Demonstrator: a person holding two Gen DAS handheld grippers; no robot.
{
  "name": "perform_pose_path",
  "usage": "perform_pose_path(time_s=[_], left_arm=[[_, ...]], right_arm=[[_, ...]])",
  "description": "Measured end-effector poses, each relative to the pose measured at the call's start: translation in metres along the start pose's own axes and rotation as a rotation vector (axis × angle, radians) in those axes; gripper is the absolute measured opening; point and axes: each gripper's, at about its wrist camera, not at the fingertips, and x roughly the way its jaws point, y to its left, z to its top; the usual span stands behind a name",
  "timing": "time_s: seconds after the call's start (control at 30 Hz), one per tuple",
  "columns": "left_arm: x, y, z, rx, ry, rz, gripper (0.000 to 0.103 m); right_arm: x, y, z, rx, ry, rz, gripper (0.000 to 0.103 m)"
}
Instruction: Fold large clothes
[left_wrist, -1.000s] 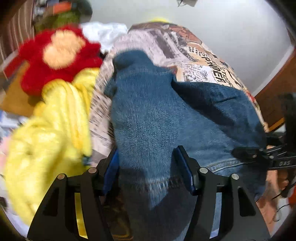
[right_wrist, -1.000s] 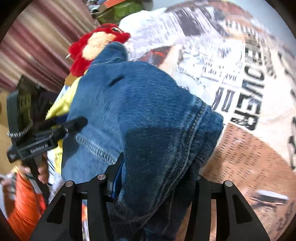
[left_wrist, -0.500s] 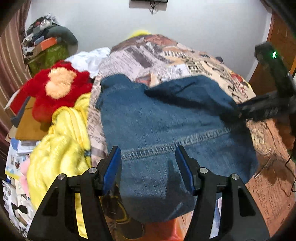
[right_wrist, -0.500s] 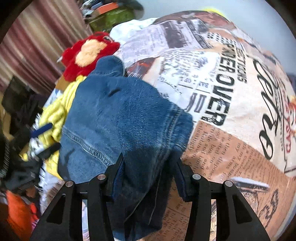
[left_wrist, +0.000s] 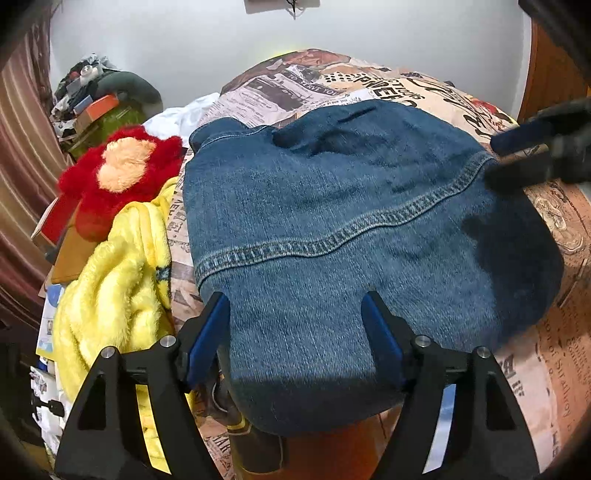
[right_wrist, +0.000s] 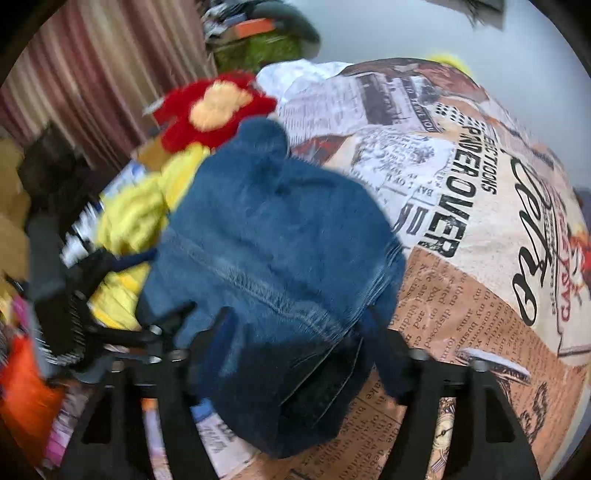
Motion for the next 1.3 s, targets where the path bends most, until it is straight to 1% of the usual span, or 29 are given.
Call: perform_pose_path(time_s=[0.07,0.13,0.2,0.23,0.3,0.4,0.5,0.57,0.6,0.67,0.7,0.77,0.83,0.87,0.93,1.07,1.17,1.3], left_arm=[[-0.001,0.006,-0.003,-0.029,0.007,-0.019,0.074],[-0.002,0.014,-0.007,-0.066,0.025,-0.043,0.077],[-0.003,0.02,-0.012,-0.103,0.045,-0.067,0.077],[-0.004,0.023,-0.014,-0.118,0.051,-0.077,0.077],[-0.008,0.028,-0.019,-0.153,0.066,-0.094,0.077],[-0.018,0.035,-0.022,-0.216,0.077,-0.11,0.077],[-0.037,0.035,-0.021,-0.231,0.052,-0.078,0.077],[-0.059,0.035,-0.014,-0.238,0.004,-0.06,0.077],[-0.068,0.036,-0.012,-0.239,-0.015,-0.056,0.077],[-0.099,0.034,-0.002,-0.238,-0.09,-0.042,0.077],[-0.11,0.033,0.001,-0.236,-0.119,-0.038,0.077],[-0.148,0.027,0.011,-0.228,-0.218,-0.031,0.077],[-0.179,0.023,0.017,-0.222,-0.301,-0.034,0.077],[-0.199,0.019,0.019,-0.22,-0.352,-0.034,0.077],[-0.229,0.014,0.022,-0.218,-0.43,-0.044,0.077],[-0.287,-0.002,0.017,-0.198,-0.578,-0.047,0.077],[-0.32,-0.012,0.009,-0.183,-0.656,-0.039,0.077],[-0.35,-0.022,-0.007,-0.184,-0.734,-0.015,0.077]], right_arm=[[0.02,0.008,-0.012,-0.064,0.044,-0.08,0.073],[0.031,0.003,-0.025,-0.07,0.071,-0.092,0.075],[0.031,-0.01,-0.033,-0.014,0.07,-0.049,0.078],[0.028,-0.021,-0.037,0.043,0.075,-0.014,0.078],[0.021,-0.033,-0.041,0.103,0.084,0.009,0.078],[-0.002,-0.042,-0.05,0.152,0.054,0.0,0.078],[-0.031,-0.04,-0.056,0.169,-0.016,-0.056,0.078],[-0.053,-0.036,-0.057,0.164,-0.084,-0.064,0.078],[-0.071,-0.031,-0.06,0.16,-0.136,-0.065,0.078],[-0.1,-0.02,-0.06,0.153,-0.227,-0.075,0.078],[-0.11,-0.018,-0.059,0.151,-0.258,-0.076,0.078],[-0.144,-0.005,-0.059,0.139,-0.359,-0.073,0.078],[-0.172,0.007,-0.061,0.132,-0.443,-0.061,0.078],[-0.189,0.015,-0.064,0.131,-0.491,-0.051,0.078],[-0.218,0.028,-0.069,0.127,-0.569,-0.024,0.078],[-0.262,0.053,-0.085,0.116,-0.693,0.006,0.078],[-0.288,0.074,-0.101,0.099,-0.769,0.002,0.078],[-0.309,0.095,-0.126,0.08,-0.836,-0.025,0.078]])
